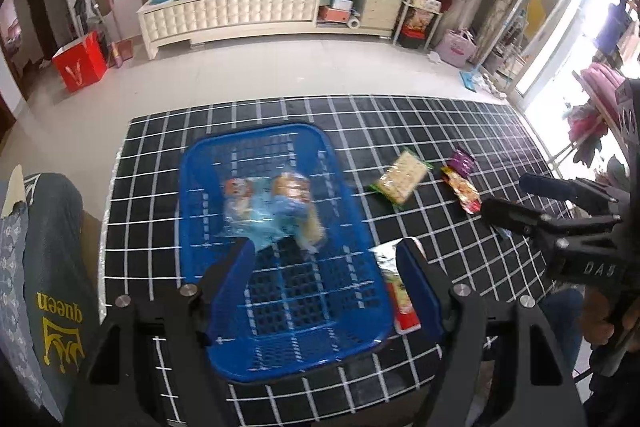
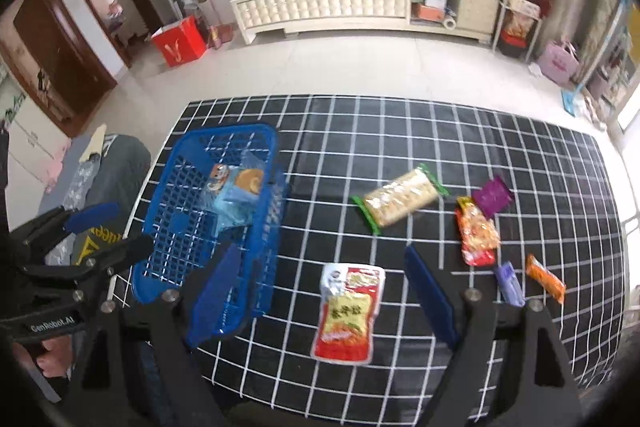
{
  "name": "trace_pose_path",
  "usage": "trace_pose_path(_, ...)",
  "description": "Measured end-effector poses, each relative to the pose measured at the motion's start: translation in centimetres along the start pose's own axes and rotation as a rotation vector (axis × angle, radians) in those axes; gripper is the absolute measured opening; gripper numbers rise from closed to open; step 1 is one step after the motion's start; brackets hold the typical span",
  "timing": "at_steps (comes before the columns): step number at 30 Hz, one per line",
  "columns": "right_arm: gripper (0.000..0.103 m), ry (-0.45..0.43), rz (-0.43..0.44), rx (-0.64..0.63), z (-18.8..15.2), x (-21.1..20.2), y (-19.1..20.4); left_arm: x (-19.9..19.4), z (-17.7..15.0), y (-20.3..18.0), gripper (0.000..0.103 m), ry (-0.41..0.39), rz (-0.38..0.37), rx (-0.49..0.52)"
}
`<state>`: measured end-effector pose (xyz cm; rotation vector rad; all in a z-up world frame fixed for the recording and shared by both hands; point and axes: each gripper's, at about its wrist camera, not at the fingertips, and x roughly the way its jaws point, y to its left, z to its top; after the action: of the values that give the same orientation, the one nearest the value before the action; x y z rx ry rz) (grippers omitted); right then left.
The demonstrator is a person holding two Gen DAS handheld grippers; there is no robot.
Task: Organize snacks
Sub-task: 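Lift both tools away from the basket toward the remaining snacks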
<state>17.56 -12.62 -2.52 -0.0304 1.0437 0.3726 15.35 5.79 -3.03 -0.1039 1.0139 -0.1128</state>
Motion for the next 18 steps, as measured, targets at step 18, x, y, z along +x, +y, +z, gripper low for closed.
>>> trace_pose_path(18,0.087,0.028,-0.062,0.125,-5.1,-2.1,-13.6,6.2,-1.2,-13.6,0.071,0.081,-0.078,0.104)
